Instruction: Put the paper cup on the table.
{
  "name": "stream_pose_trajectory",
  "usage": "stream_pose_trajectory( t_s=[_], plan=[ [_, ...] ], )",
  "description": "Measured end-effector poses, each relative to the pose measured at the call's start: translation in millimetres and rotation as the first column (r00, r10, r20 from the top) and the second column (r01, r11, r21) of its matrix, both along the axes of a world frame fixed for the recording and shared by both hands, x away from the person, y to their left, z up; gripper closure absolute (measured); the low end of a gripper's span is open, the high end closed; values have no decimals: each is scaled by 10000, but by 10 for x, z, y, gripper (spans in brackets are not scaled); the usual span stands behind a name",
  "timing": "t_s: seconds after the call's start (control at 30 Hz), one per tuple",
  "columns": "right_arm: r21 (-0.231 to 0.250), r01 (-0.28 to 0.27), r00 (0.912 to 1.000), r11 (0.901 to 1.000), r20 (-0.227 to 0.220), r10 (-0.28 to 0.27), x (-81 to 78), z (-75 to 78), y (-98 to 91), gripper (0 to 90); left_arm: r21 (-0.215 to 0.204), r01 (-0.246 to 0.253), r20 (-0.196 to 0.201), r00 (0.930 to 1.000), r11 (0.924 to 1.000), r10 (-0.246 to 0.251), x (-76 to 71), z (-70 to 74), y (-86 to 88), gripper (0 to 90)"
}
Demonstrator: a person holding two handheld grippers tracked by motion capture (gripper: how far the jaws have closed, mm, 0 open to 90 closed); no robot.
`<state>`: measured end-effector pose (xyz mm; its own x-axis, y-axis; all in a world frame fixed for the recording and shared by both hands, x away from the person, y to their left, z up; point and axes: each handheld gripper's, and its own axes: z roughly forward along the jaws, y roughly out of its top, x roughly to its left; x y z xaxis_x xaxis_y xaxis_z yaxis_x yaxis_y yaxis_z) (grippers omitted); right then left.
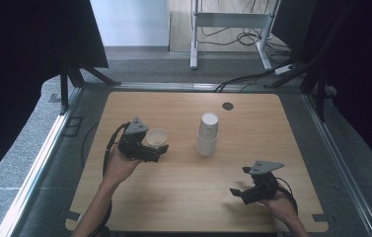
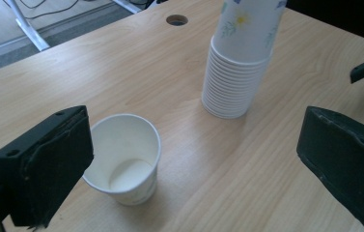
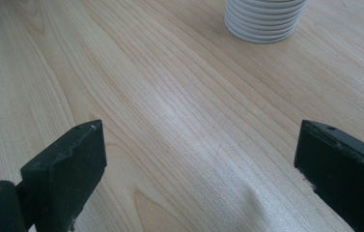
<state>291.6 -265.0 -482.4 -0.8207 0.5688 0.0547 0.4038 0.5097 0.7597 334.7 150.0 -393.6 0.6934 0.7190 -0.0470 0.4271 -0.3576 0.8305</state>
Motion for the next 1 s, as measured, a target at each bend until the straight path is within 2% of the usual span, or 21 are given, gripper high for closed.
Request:
stream_pose_trajectory(
  t_s=[0.17,0.33,0.47,0.63,0.83,1.0],
  plan=[
    [25,49,10000,10000,-8,-49,2,0,-5,43,-131,-43,100,9999,9999,44,-133,-89,32,0],
    [54,22,10000,10000,5,-22,5,2,-12,33,-446,-49,215,9998,9990,59,-263,-165,87,0],
    [238,32,10000,9997,-62,-30,14,-1,-23,24,-605,-136,330,9993,9981,157,-362,-245,132,0],
    [476,148,9998,9988,-119,-143,24,-9,-39,5,-604,-217,469,9986,9979,246,-480,-370,152,0],
    [528,285,9996,9982,-96,-280,39,-20,-61,0,-422,-299,532,9981,9987,321,-601,-541,145,0],
    [487,400,9992,9980,-70,-397,47,-29,-83,0,-294,-302,316,9990,9991,311,-662,-661,137,0]
  ],
)
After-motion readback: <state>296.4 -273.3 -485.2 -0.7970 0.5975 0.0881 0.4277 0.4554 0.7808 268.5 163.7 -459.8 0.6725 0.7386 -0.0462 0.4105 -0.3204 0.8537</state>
